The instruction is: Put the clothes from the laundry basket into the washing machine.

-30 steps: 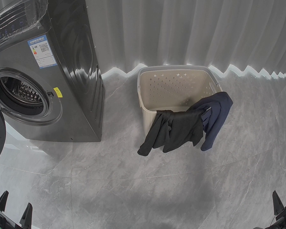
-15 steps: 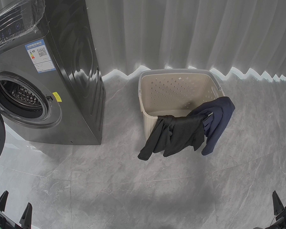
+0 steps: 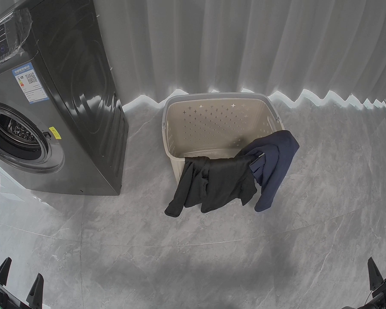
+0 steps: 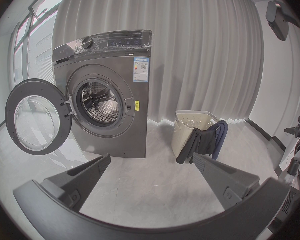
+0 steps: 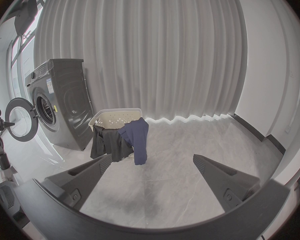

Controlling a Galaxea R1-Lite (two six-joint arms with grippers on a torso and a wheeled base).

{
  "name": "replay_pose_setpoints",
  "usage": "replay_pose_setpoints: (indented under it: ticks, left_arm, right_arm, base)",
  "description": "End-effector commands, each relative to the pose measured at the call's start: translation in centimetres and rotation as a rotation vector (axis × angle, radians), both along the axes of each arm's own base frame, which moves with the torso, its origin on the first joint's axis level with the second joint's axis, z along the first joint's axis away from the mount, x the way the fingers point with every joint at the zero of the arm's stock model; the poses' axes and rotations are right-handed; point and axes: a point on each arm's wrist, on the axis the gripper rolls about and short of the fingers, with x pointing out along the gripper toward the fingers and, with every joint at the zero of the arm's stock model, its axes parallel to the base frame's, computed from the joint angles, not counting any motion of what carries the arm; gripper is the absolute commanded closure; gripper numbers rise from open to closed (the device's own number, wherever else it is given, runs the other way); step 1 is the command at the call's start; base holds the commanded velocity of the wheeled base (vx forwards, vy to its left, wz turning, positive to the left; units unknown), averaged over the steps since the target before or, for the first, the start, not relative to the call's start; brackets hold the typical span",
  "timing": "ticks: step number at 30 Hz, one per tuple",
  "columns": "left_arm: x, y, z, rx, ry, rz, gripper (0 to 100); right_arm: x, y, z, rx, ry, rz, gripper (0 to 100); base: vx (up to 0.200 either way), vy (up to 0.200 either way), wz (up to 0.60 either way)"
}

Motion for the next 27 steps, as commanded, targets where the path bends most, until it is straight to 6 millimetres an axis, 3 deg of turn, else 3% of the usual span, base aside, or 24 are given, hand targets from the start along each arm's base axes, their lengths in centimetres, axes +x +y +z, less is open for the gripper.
replay_pose_setpoints:
  ticks: [1, 11, 20, 27]
  left_arm:
    - [0.04, 0.00, -0.42, 0.000, 0.006, 0.000, 0]
    - [0.04, 0.00, -0.42, 0.000, 0.006, 0.000, 0]
    - [0.04, 0.00, -0.42, 0.000, 0.006, 0.000, 0]
    - [0.04, 0.00, -0.42, -0.002, 0.006, 0.000, 0]
  right_arm:
    - [0.01, 0.00, -0.52, 0.000, 0.001, -0.001, 0]
    - [0.01, 0.00, -0.52, 0.000, 0.001, -0.001, 0]
    - [0.01, 0.00, -0.52, 0.000, 0.001, -0.001, 0]
    - [0.01, 0.00, -0.52, 0.000, 0.001, -0.001, 0]
  base:
    - [0.000, 0.000, 0.00]
    - [0.180, 0.000, 0.00]
    - [0.000, 0.000, 0.00]
    - [0.000, -0.200, 0.00]
